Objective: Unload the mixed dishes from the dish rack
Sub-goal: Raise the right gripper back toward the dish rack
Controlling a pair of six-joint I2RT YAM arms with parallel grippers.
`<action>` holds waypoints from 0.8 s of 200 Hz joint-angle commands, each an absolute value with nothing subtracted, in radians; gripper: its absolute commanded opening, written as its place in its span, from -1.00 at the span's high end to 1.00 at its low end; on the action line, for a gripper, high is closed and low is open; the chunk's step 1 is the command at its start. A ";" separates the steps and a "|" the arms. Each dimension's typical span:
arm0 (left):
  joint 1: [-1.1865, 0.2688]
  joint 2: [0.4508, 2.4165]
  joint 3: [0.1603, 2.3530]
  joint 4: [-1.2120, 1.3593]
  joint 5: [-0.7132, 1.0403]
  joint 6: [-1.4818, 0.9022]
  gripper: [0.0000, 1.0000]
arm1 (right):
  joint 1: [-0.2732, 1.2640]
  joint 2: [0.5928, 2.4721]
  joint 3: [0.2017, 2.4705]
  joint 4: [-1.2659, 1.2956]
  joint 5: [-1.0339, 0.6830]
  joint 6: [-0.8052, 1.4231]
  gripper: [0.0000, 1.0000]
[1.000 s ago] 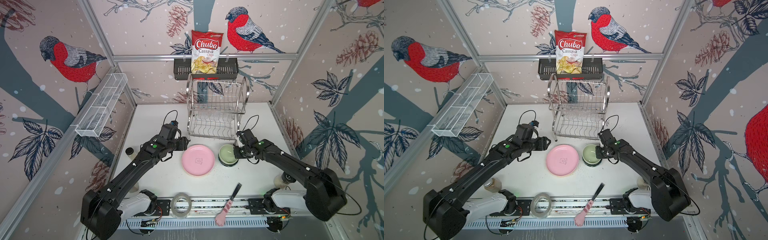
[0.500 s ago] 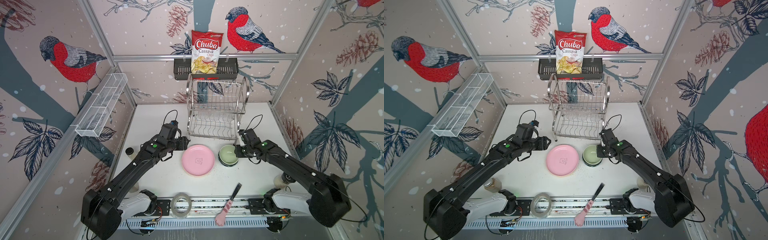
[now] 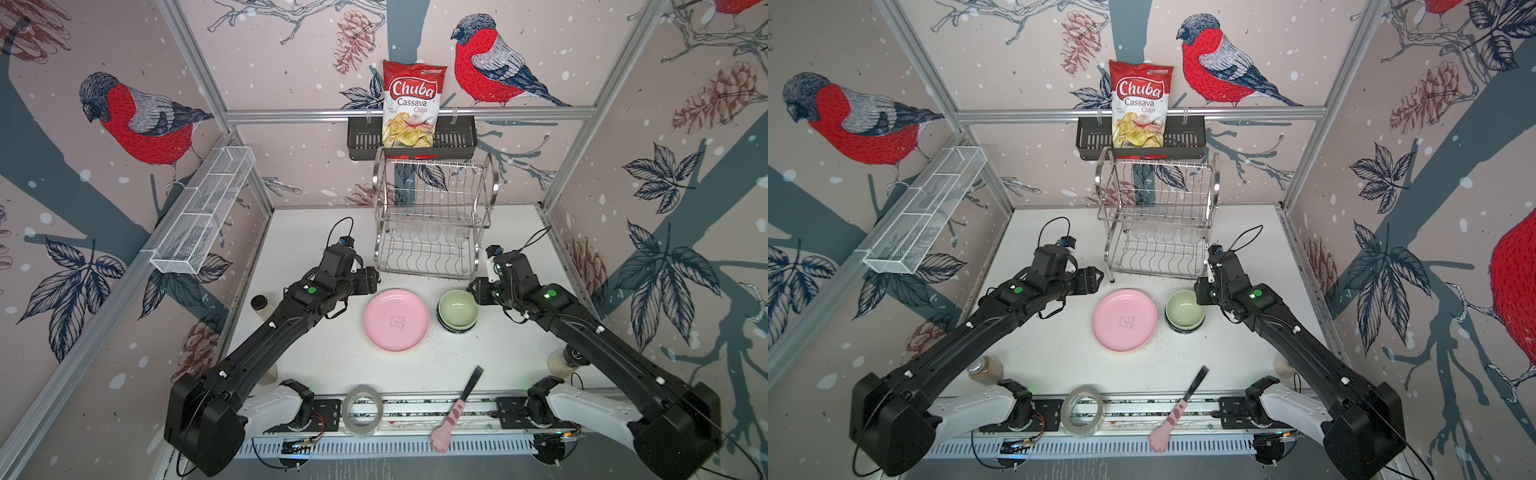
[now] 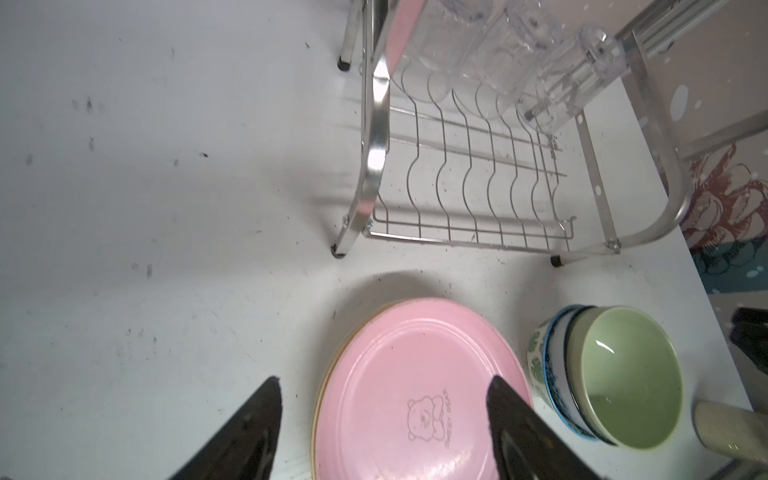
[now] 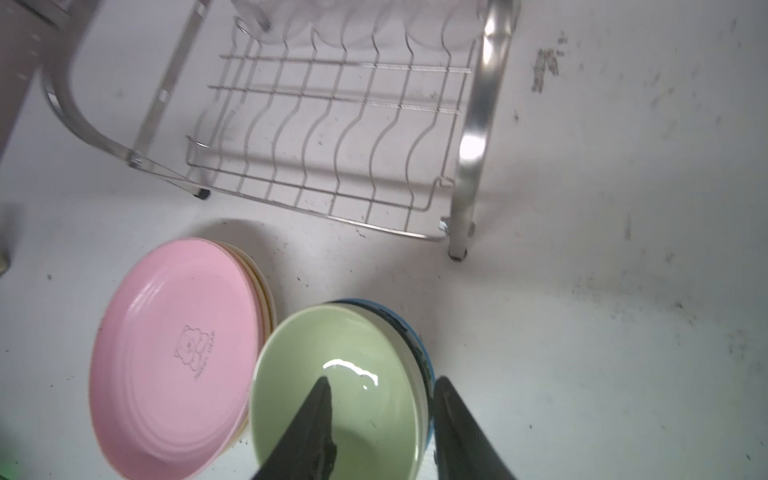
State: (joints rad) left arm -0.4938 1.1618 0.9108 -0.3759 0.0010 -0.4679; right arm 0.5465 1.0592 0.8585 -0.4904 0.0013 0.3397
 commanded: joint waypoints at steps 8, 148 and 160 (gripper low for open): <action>-0.491 1.199 0.900 -0.218 -0.062 -0.483 -0.57 | 0.573 1.024 0.812 -0.221 -0.007 0.307 0.03; -0.489 1.607 1.099 -0.072 -0.202 -0.465 -0.30 | 0.624 1.282 0.661 0.457 0.036 0.218 -0.27; -0.489 1.640 1.128 -0.089 -0.205 -0.459 -0.20 | 0.621 1.315 0.668 0.484 0.031 0.213 -0.29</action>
State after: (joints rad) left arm -0.4923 1.5955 1.0824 -0.0906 -0.1596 -0.4660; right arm 0.6247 1.2621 0.6506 0.3649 0.0422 0.2340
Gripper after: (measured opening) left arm 0.643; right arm 0.637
